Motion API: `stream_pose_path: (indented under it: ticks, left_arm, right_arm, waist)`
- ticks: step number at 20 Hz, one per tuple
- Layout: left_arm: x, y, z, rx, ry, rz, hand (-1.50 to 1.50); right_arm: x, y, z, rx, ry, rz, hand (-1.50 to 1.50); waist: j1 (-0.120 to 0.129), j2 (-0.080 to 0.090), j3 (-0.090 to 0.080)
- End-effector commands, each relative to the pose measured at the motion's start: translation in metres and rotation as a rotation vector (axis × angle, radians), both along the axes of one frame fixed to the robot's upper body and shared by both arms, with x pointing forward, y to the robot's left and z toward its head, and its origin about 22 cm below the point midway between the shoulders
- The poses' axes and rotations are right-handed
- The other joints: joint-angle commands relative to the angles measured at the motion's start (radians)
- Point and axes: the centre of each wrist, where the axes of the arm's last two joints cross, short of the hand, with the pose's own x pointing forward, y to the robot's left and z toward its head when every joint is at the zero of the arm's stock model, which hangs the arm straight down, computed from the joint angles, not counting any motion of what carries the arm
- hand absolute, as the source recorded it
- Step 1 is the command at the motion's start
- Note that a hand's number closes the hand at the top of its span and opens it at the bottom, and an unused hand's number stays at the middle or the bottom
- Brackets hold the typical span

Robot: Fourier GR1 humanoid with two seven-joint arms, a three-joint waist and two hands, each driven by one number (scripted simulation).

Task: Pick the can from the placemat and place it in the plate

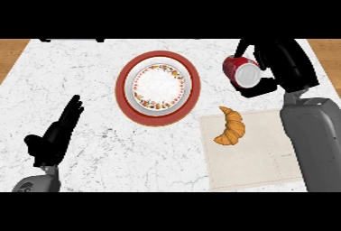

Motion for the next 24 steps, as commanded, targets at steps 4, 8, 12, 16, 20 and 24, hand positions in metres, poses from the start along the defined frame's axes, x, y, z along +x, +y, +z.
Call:
stream_pose_path:
  ticks: [4, 8, 12, 16, 20, 24]
  left_arm:
    - [0.010, -0.011, 0.011, 0.001, 0.009, -0.013, 0.00]
    - [-0.009, 0.005, -0.001, 0.001, -0.006, -0.016, 0.00]
    - [0.001, -0.007, -0.008, 0.001, -0.003, -0.021, 0.00]
    - [-0.003, 0.011, 0.013, 0.008, -0.011, -0.013, 0.00]
    - [0.006, -0.006, 0.004, 0.013, 0.004, -0.043, 0.00]
    - [0.012, -0.011, 0.007, 0.019, -0.019, -0.052, 0.00]
  right_arm:
    - [0.027, 0.070, -0.020, 0.011, 0.074, 0.070, 1.50]
    - [0.036, 0.116, -0.021, 0.010, 0.096, 0.109, 1.50]
    - [0.050, 0.143, -0.027, 0.008, 0.112, 0.114, 1.50]
    - [0.056, 0.153, -0.052, 0.014, 0.128, 0.100, 1.50]
    - [0.048, 0.155, -0.060, 0.239, 0.169, -0.002, 1.50]
    - [0.058, 0.168, -0.072, 0.169, 0.209, -0.096, -1.50]
  waist:
    - [0.008, 0.003, 0.000]
    - [0.015, 0.003, 0.000]
    - [0.019, 0.006, 0.000]
    - [0.027, 0.006, 0.000]
    - [0.043, 0.007, 0.001]
    - [0.061, 0.013, 0.000]
